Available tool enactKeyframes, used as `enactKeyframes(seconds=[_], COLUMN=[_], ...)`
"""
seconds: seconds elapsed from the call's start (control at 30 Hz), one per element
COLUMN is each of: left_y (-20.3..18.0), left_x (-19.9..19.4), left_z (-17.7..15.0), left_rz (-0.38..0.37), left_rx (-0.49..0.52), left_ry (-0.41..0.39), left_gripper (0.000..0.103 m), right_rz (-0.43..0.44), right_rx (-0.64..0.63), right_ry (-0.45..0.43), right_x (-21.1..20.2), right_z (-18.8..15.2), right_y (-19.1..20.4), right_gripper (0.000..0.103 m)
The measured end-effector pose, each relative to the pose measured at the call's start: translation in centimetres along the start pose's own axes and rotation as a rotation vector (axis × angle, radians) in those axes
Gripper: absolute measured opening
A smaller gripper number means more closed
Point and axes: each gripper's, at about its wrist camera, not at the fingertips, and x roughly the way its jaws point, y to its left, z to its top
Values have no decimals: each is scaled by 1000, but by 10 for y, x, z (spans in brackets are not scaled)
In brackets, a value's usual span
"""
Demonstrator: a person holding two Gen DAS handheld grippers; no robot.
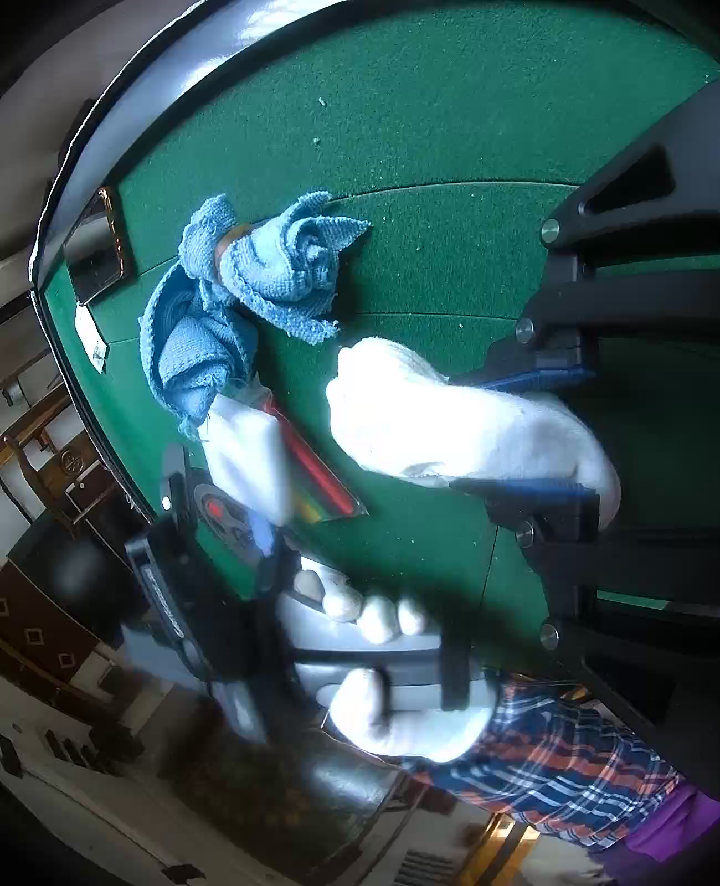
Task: Organize soft objects
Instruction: 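Grasp the white foam block with the left tool while the right tool holds the white cloth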
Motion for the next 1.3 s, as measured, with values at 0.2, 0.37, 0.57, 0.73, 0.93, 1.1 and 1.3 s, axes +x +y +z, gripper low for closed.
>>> enactKeyframes(seconds=[0.2,0.37,0.57,0.73,0.93,1.1,1.3], left_y=[-24,-48,-66,-78,-89,-92,-66], left_x=[7,-3,-32,-52,-38,-26,-69], left_z=[1,-23,-45,-63,-72,-84,-83], left_rz=[34,44,-42,-104,-61,-10,-66], left_rx=[116,240,307,353,396,405,275], left_ry=[70,65,24,17,9,14,-68], left_gripper=[38,19,11,11,12,12,12], right_rz=[8,-7,-38,-47,-68,-77,-112], right_rx=[15,14,-8,-5,-10,-15,-39], right_ry=[1,-3,-11,-15,-22,-25,-34], right_x=[1,1,2,5,7,6,6], right_z=[-1,-2,-5,-1,1,1,-1], right_y=[-3,-3,4,5,5,5,10], right_gripper=[25,25,25,24,24,24,24])
